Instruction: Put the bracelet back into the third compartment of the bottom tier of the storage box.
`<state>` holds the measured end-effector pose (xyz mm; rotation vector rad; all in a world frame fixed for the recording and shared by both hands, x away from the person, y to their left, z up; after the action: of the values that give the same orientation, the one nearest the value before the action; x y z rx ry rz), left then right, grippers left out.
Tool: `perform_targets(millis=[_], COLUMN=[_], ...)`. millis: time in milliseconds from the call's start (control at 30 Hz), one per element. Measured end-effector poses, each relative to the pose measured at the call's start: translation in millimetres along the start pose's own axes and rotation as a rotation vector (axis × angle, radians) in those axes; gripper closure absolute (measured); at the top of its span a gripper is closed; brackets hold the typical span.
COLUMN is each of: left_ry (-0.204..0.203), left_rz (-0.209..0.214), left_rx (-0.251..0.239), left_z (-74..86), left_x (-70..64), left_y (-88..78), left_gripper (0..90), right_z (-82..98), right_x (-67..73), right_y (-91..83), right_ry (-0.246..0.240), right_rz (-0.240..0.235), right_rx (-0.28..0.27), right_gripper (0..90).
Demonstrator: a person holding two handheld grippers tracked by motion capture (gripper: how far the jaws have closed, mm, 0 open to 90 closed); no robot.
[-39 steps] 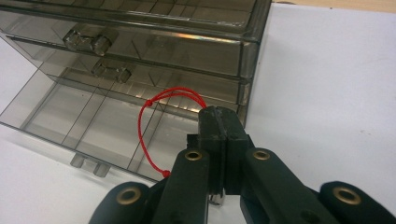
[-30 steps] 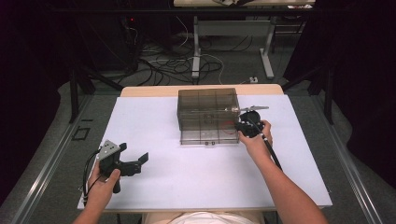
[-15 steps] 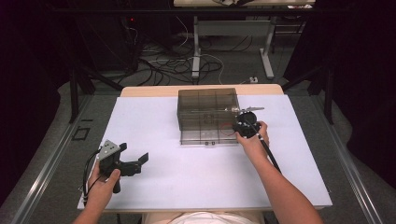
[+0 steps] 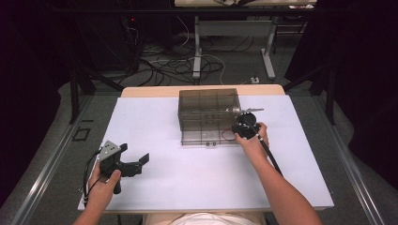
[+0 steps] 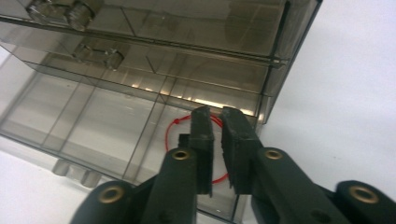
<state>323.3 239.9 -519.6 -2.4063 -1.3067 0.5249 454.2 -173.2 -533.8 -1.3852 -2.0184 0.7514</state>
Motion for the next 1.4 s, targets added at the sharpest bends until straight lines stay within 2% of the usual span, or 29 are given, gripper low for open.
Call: perform_targets(millis=[67, 133, 300, 500, 667, 733, 767, 900, 1000, 1300, 1400], left_ry=[0.006, 0.000, 0.000, 0.008, -0.001, -0.002, -0.006, 0.003, -0.002, 0.000, 0.002], left_rz=[-0.003, -0.001, -0.001, -0.004, -0.006, -0.004, -0.003, -0.003, -0.002, -0.004, -0.005], left_rx=[0.001, 0.001, 0.003, 0.000, 0.005, 0.004, 0.003, 0.007, 0.006, 0.007, 0.009], left_z=[-0.1, 0.0, 0.2, -0.2, 0.7, 0.6, 0.5, 0.5, 0.6, 0.6, 0.7], left_x=[0.5, 0.1, 0.2, 0.6, 0.7, 1.0, 1.0, 1.6, 0.5, 1.3, 1.3], left_y=[-0.1, 0.1, 0.3, 0.8, 0.5, 0.2, 0.3, 1.0, 1.3, 1.2, 0.9], left_gripper=[0.3, 0.4, 0.3, 0.4, 0.3, 0.3, 0.4, 0.4, 0.3, 0.3, 0.3], right_z=[-0.2, -0.4, -1.2, 0.2, -0.8, -1.4, -1.5, -2.4, -3.7, -5.8, -6.4], right_x=[-0.6, -0.7, -1.5, -1.5, 1.3, 2.1, 1.4, 4.0, 3.2, 3.2, 2.5], right_y=[-0.9, -1.2, -2.4, -2.6, -4.7, -6.1, -6.8, -8.1, -9.6, -14.8, -17.3], right_ry=[-0.008, -0.008, 0.010, 0.003, -0.018, -0.032, -0.056, -0.068, -0.101, -0.101, -0.117], right_rz=[-0.003, -0.005, -0.020, -0.022, -0.034, -0.040, -0.038, -0.046, -0.051, -0.084, -0.087], right_rx=[-0.007, -0.008, -0.009, 0.010, -0.013, -0.025, -0.029, -0.040, -0.062, -0.074, -0.075], right_gripper=[77.6, 77.2, 69.6, 62.0, 56.5, 54.2, 52.6, 45.6, 41.2, 34.5, 32.6])
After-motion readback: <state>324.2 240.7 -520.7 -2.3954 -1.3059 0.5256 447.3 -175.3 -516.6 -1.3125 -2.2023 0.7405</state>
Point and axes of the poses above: each handheld gripper's, and its own axes: y roughly forward along the jaws, z roughly out of its underside, x roughly to its left, the point moved 2 cm from there along y, roughly forward along the jaws, and after that the axes turned 2 degrees about x, right-handed, at the moved point
